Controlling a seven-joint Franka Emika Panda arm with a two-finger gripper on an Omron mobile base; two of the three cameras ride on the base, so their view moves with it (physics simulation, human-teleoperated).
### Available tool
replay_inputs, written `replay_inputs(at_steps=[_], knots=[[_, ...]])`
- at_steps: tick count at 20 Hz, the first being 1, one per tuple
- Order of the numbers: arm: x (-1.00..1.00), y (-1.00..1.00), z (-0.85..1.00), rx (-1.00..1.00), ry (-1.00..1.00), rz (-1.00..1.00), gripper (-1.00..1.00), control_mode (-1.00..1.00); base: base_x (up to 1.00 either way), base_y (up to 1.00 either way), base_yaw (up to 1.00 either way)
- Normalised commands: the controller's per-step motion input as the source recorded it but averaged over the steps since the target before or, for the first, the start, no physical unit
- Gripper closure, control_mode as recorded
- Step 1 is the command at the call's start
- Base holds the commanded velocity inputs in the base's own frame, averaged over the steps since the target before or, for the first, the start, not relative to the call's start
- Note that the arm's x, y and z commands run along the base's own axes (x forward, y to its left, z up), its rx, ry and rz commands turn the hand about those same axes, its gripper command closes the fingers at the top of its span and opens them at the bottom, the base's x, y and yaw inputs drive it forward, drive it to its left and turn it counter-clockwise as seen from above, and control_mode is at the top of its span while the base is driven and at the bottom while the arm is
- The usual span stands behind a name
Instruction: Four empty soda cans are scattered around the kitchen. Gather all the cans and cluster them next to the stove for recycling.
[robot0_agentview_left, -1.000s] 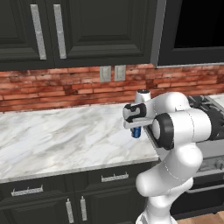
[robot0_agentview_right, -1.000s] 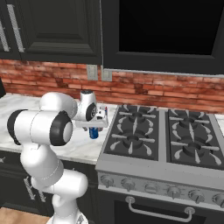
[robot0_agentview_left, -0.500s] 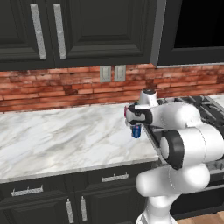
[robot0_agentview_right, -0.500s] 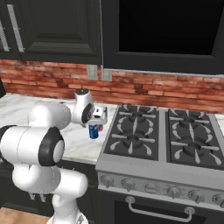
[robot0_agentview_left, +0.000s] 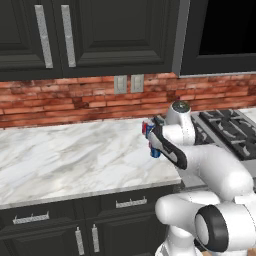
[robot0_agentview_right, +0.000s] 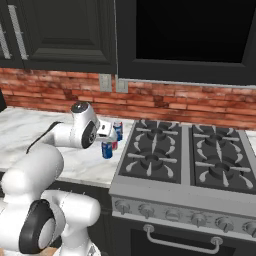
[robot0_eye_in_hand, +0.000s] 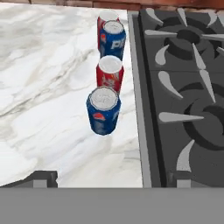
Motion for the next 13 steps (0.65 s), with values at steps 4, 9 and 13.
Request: replay_inputs(at_steps=[4, 9, 13], knots=[[-0.3, 0.0, 0.55, 0.0, -0.09, -0.09, -1.0, -1.0, 0.0, 0.0, 0.0], [-0.32, 0.0, 0.46, 0.0, -0.08, -0.04, -1.0, -1.0, 0.0, 0.0, 0.0], [-0.41, 0.0, 0.43, 0.0, -0.04, -0.01, -1.0, -1.0, 0.0, 0.0, 0.0]])
